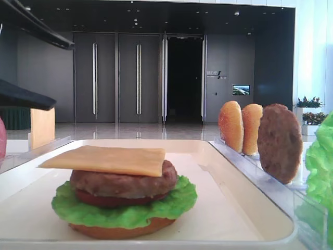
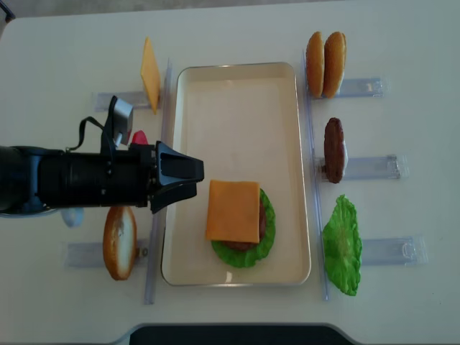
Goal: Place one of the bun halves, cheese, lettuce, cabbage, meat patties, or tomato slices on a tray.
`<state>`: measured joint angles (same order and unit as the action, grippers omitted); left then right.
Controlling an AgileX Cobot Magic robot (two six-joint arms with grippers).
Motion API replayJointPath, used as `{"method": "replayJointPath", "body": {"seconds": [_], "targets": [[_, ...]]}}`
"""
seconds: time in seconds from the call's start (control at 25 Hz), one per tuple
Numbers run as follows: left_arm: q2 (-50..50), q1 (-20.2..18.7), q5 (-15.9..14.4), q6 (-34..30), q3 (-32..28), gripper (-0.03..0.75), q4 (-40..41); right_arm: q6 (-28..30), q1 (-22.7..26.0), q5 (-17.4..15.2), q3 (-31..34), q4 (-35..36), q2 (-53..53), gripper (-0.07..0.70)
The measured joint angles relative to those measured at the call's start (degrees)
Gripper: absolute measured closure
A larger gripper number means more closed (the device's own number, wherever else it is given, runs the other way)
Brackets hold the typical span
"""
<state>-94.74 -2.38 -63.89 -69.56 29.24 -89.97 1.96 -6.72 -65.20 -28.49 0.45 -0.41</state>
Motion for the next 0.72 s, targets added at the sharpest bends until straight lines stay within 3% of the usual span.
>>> {"method": "replayJointPath", "body": {"seconds": [0.28, 0.44, 0.56, 0.72], "targets": [[5.5, 0.1, -0.1, 2.5, 0.0, 0.223, 0.9, 0.0, 0.0, 0.0, 0.0, 0.0, 0.0, 0.326], [9.2, 0.1, 0.6, 8.5, 2.3, 0.235, 7.0, 0.0, 0.0, 0.0, 0.0, 0.0, 0.0, 0.326], [12.2, 0.1, 2.7, 18.0, 7.4, 0.263, 17.2, 0.0, 0.0, 0.0, 0.0, 0.0, 0.0, 0.326], [14.1, 0.1, 3.0, 34.0, 16.2, 0.272, 33.4, 0.0, 0.0, 0.0, 0.0, 0.0, 0.0, 0.326]]}}
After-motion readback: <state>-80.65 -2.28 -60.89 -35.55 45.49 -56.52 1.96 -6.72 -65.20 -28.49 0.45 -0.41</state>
